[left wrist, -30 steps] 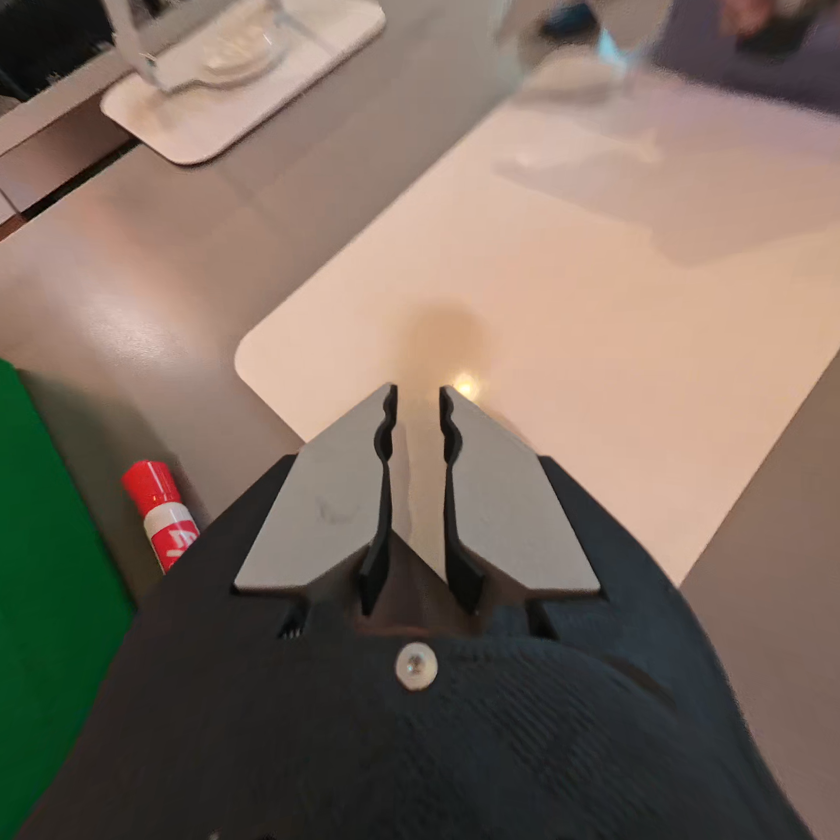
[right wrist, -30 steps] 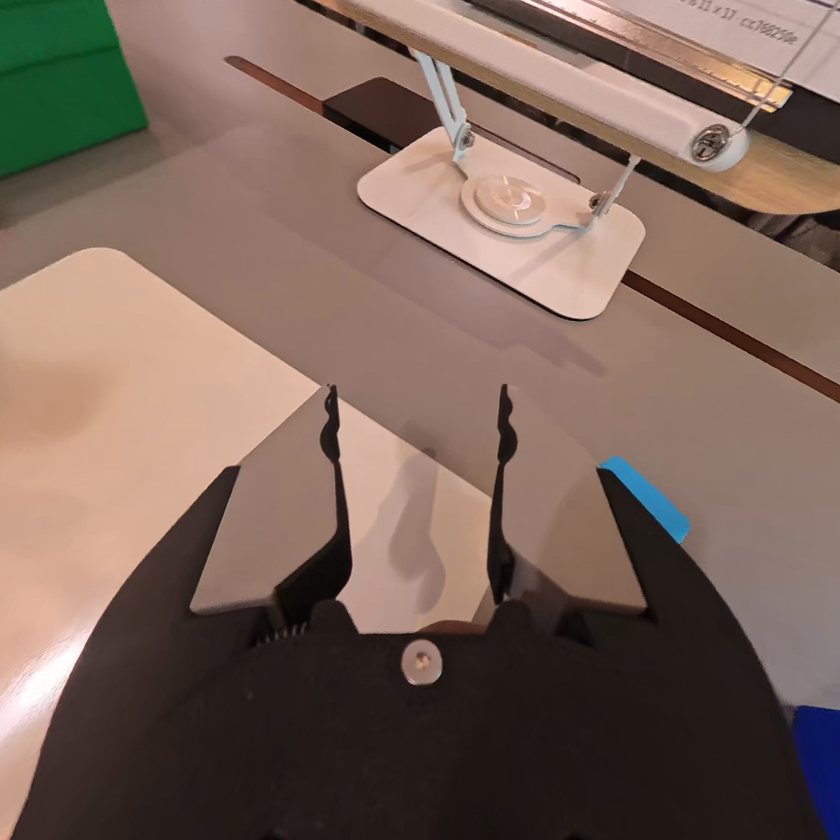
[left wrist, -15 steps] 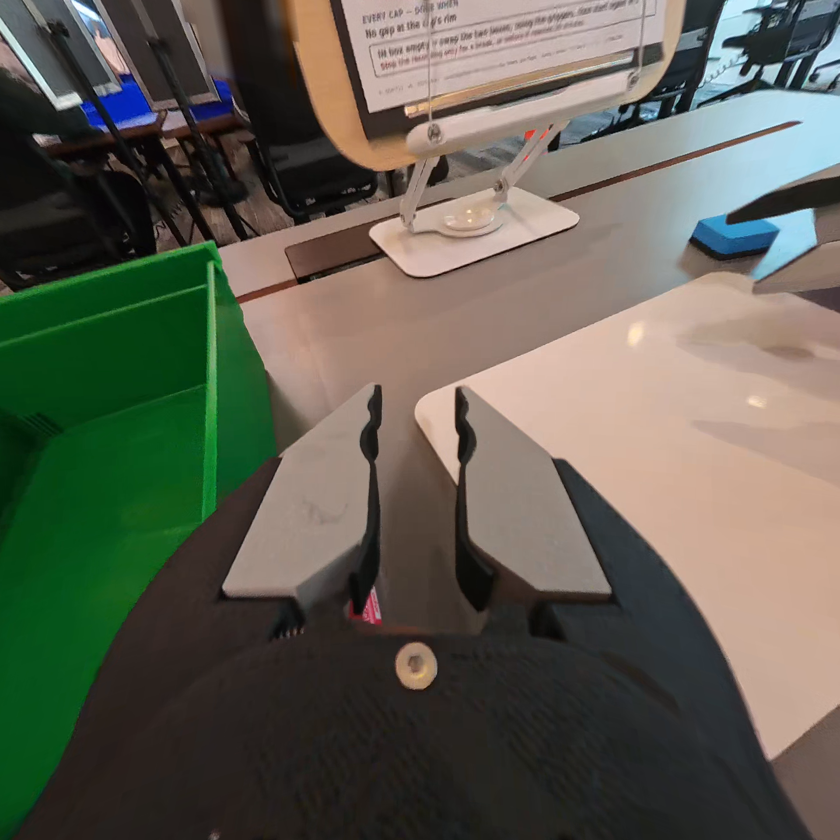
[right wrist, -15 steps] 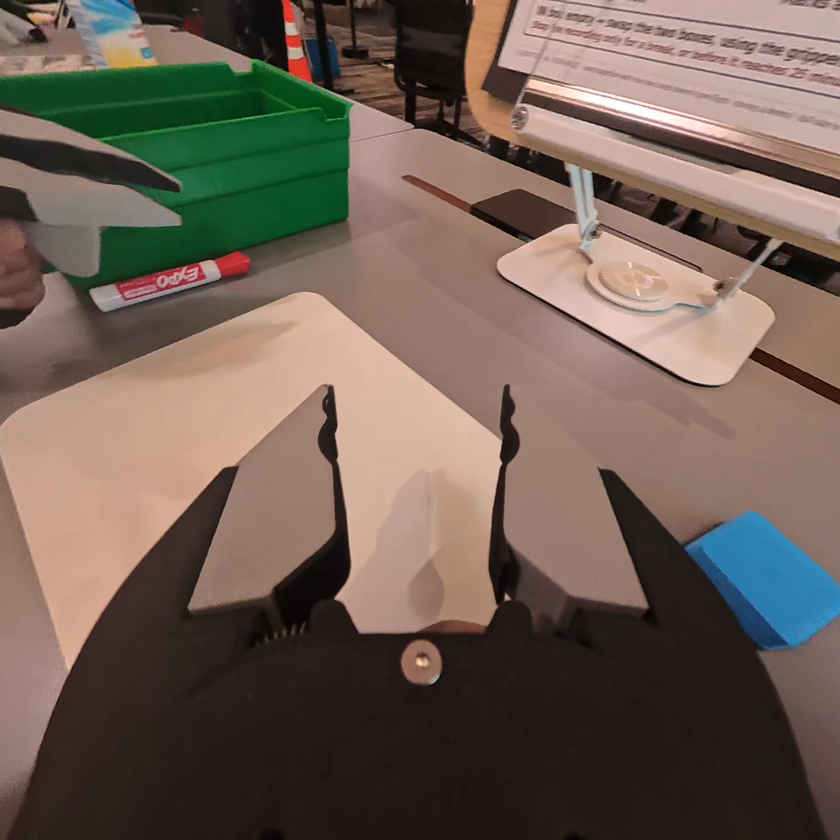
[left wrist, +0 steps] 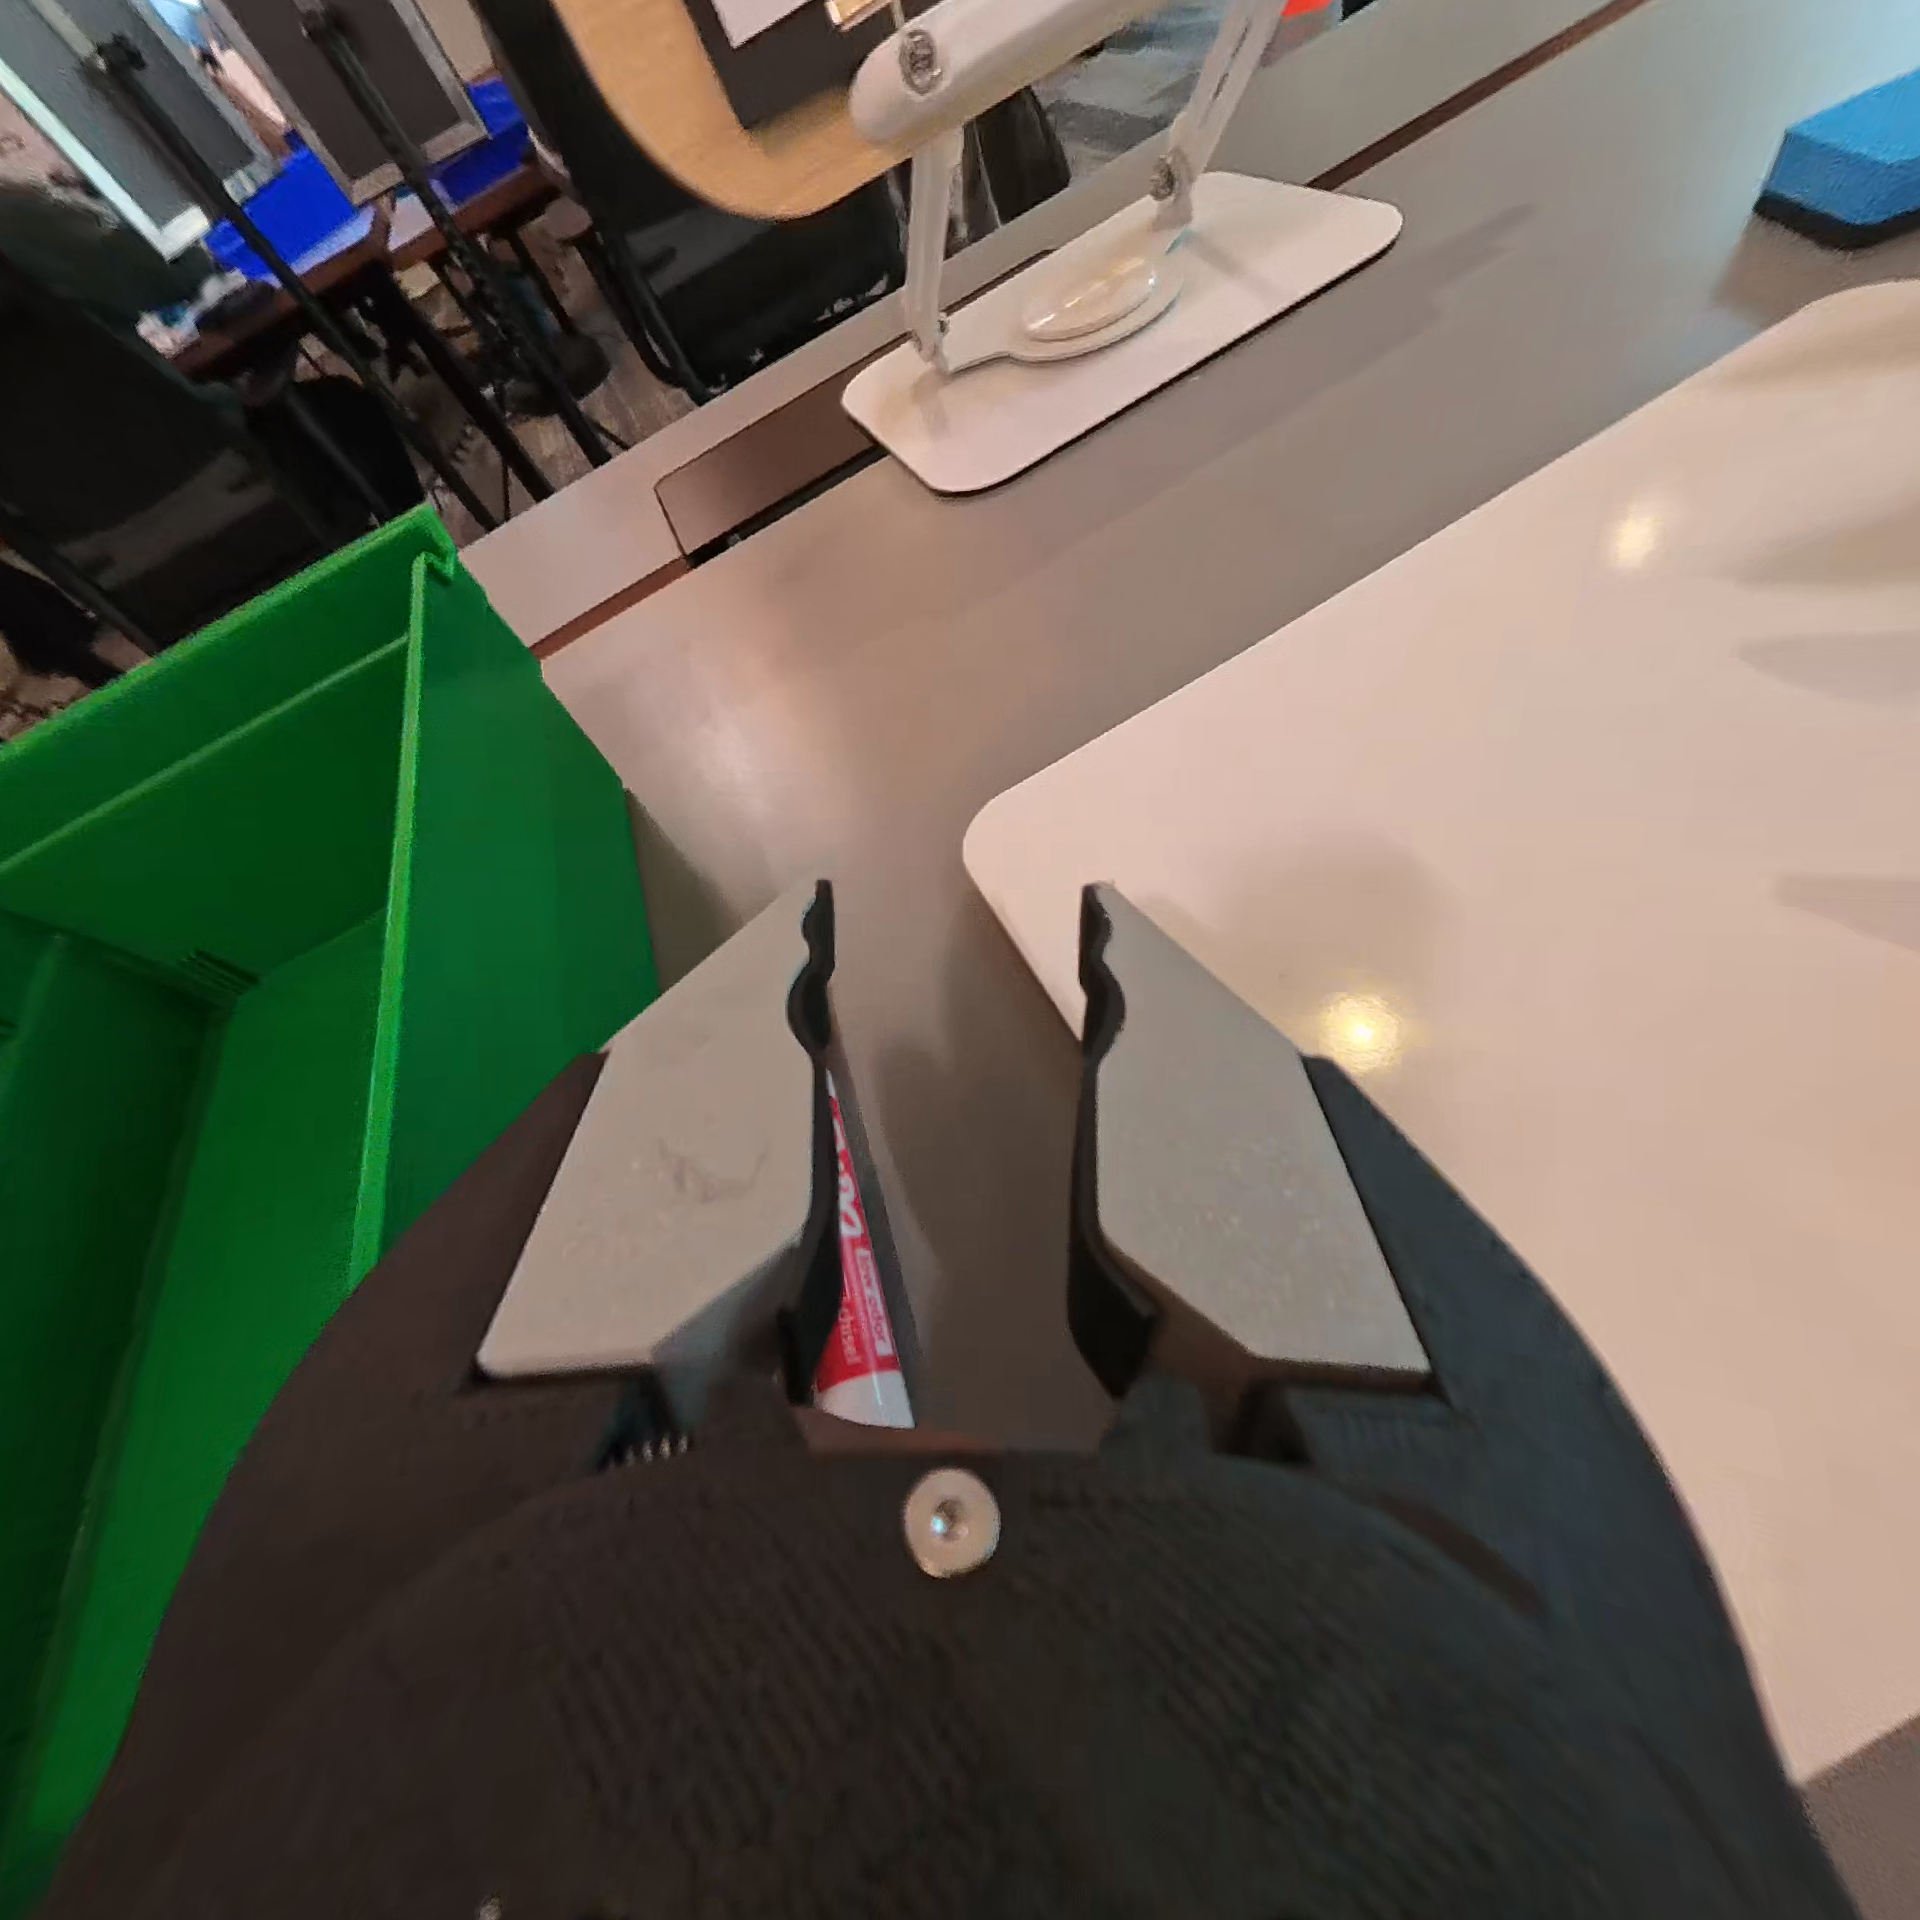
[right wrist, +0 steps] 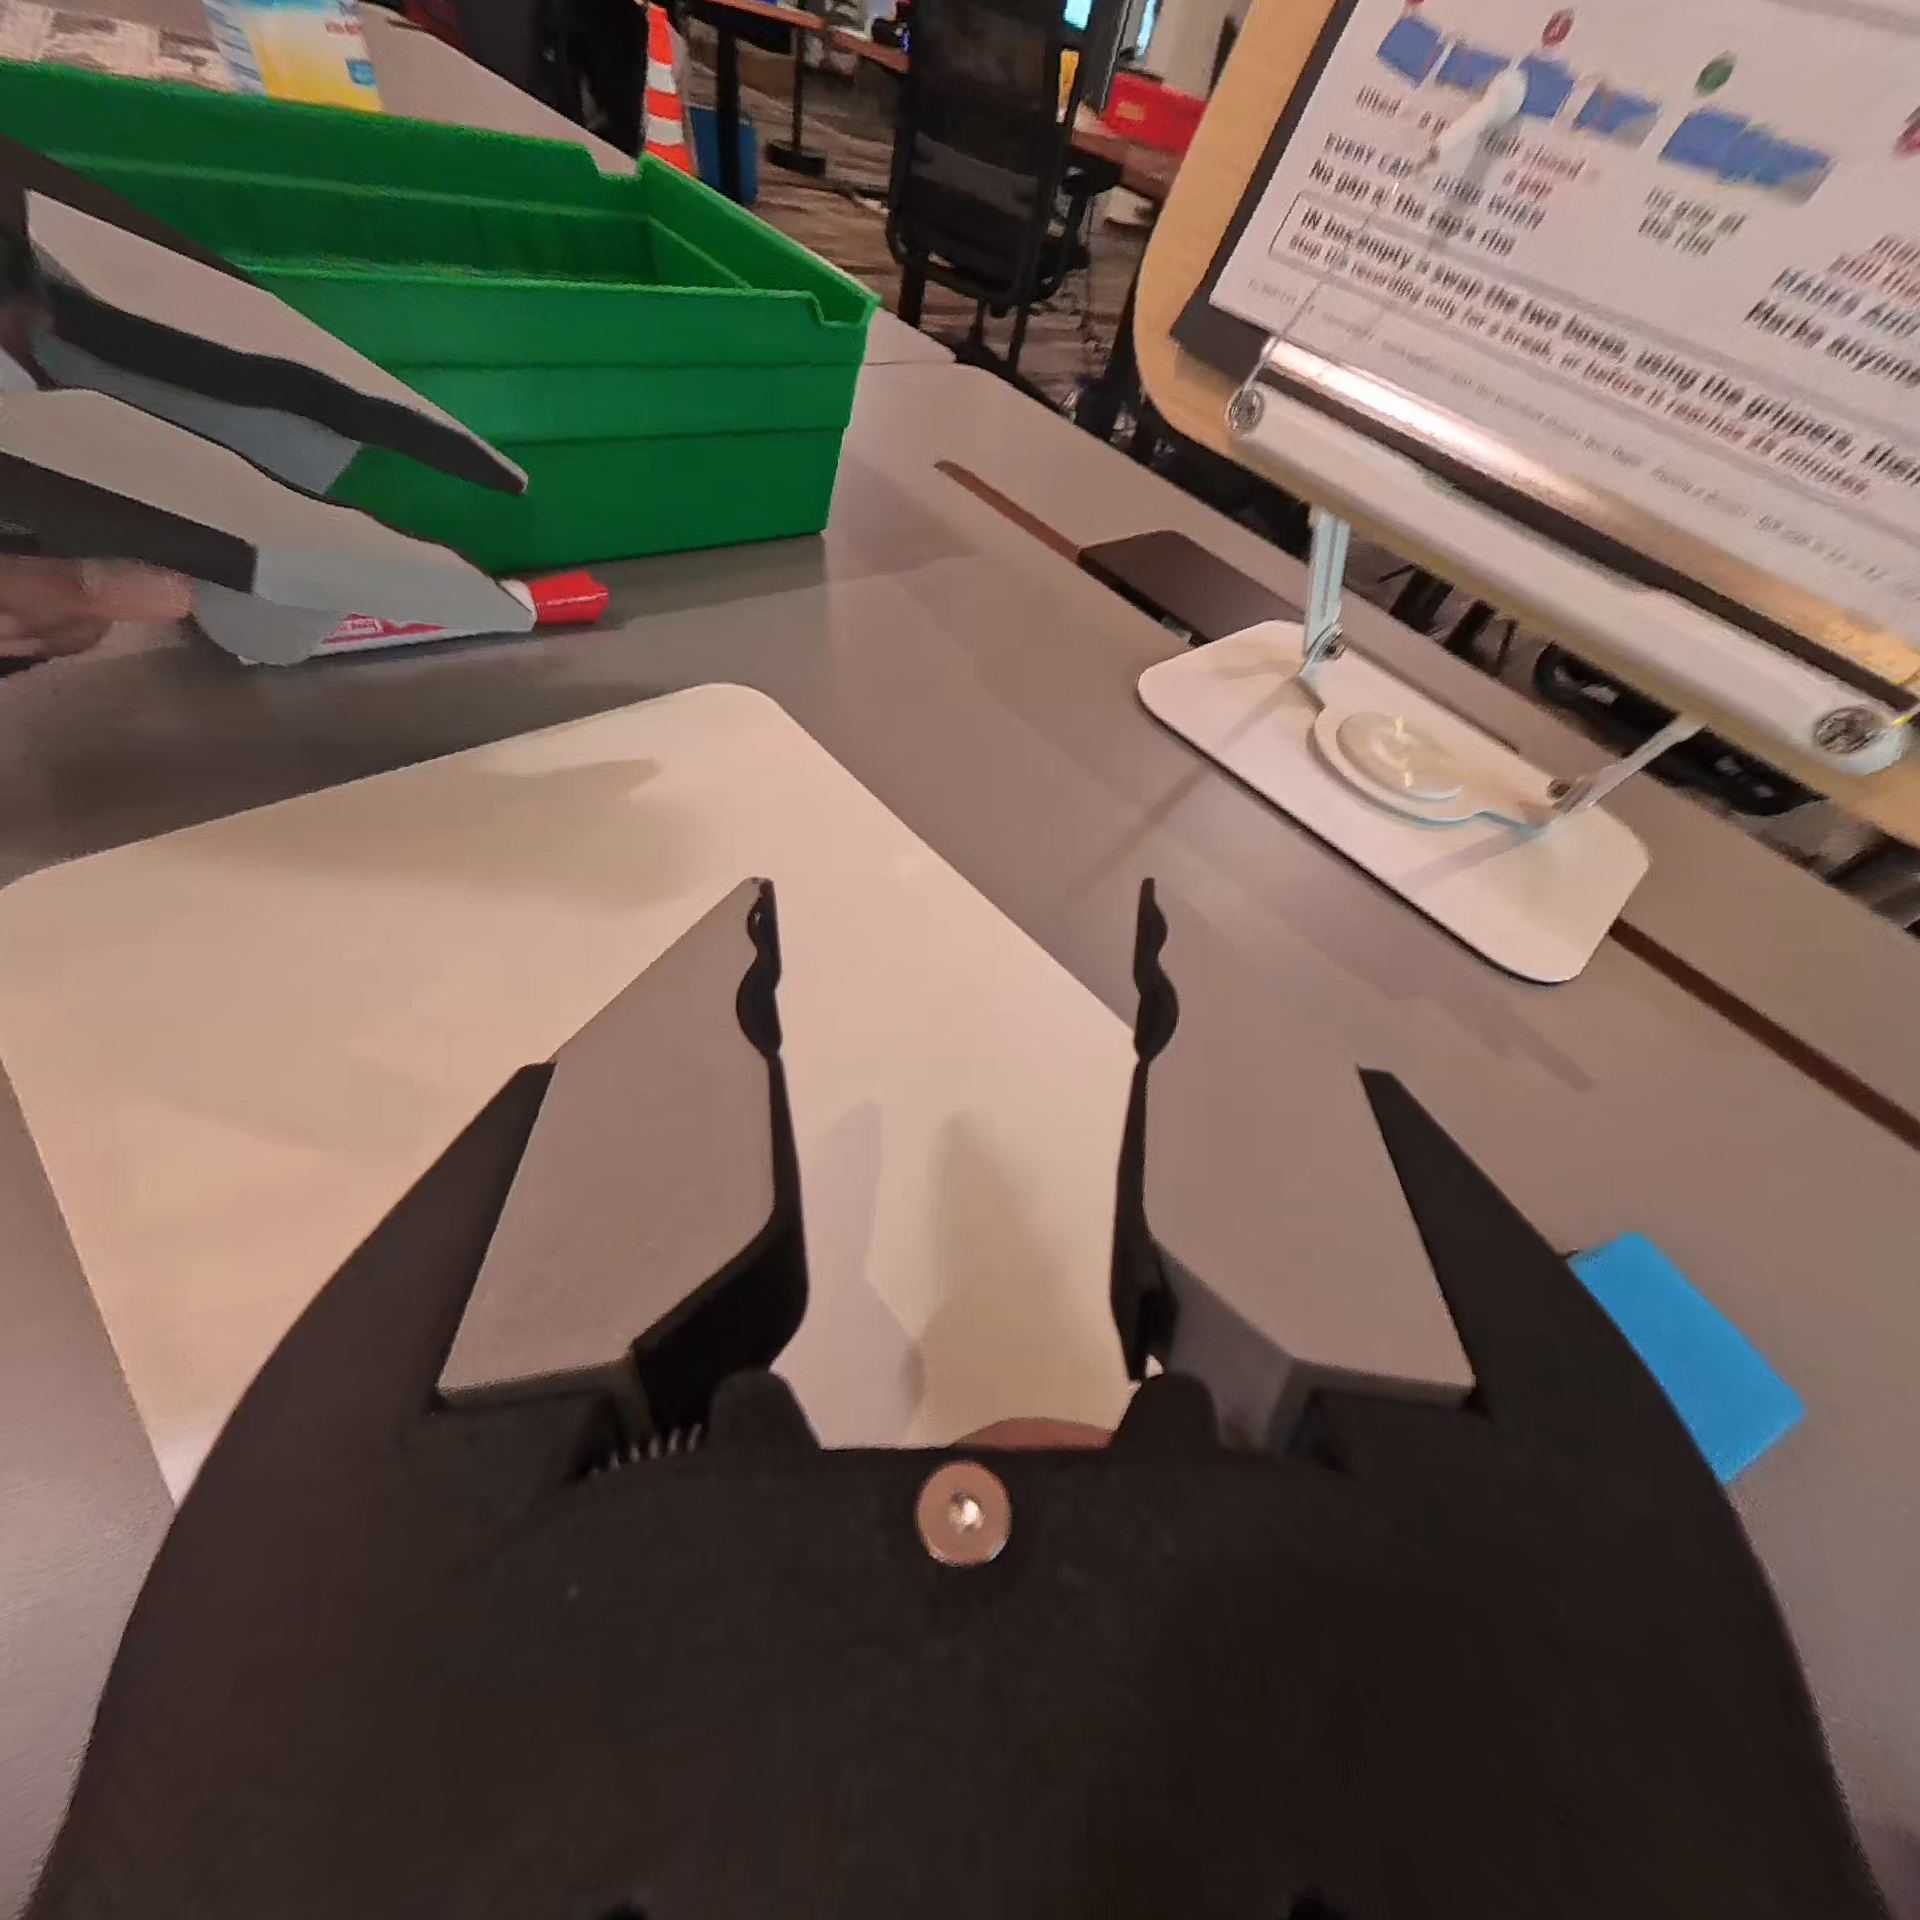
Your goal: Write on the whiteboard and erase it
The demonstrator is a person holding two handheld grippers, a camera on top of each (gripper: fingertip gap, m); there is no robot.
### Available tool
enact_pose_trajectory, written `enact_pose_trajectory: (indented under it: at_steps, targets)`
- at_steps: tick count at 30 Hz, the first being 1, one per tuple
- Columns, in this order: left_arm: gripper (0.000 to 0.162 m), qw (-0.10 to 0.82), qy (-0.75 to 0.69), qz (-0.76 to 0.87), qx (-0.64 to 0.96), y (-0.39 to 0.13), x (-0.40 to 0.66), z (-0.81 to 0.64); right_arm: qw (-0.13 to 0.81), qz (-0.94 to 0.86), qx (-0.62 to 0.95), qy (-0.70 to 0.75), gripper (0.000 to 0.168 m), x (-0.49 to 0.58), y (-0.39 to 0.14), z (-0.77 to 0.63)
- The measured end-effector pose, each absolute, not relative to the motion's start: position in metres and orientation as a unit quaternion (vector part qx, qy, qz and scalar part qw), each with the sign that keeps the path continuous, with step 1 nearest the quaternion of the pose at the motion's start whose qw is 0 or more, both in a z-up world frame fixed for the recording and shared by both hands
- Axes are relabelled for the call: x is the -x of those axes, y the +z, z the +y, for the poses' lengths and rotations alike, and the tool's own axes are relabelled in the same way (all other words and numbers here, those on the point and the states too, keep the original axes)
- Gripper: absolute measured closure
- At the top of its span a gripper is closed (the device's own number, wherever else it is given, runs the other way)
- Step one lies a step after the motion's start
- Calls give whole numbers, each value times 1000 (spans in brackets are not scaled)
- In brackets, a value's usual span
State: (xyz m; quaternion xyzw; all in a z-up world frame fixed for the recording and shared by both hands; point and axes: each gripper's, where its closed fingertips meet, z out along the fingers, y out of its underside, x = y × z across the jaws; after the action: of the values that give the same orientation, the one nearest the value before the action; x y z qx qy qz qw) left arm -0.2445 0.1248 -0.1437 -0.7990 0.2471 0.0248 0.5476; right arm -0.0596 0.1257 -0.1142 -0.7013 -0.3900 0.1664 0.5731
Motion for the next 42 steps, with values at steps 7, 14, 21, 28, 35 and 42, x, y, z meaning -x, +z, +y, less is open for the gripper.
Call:
enact_pose_trajectory:
  at_steps: [7, 14, 21, 28, 35, 42]
  targets:
    - [114, 507, 12, 205, 837, -159, 257, 103, 608, -376, 667, 210, 103, 67, -87, 107]
    - [111, 449, 45, 184, 873, -185, 262, 82, 623, -369, 670, 166, 104, 57, -96, 120]
    - [131, 431, 40, 158, 888, -181, 274, 79, 622, -358, 677, 163, 105, 51, -98, 128]
    - [153, 406, 54, 176, 895, -201, 273, 74, 623, -353, 677, 171, 105, 48, -96, 131]
    - [151, 387, -104, 155, 903, -203, 249, 61, 611, -350, 684, 191, 104, 50, -100, 131]
    - [135, 416, -84, 155, 892, -190, 253, 50, 613, -370, 673, 183, 104, 57, -99, 124]
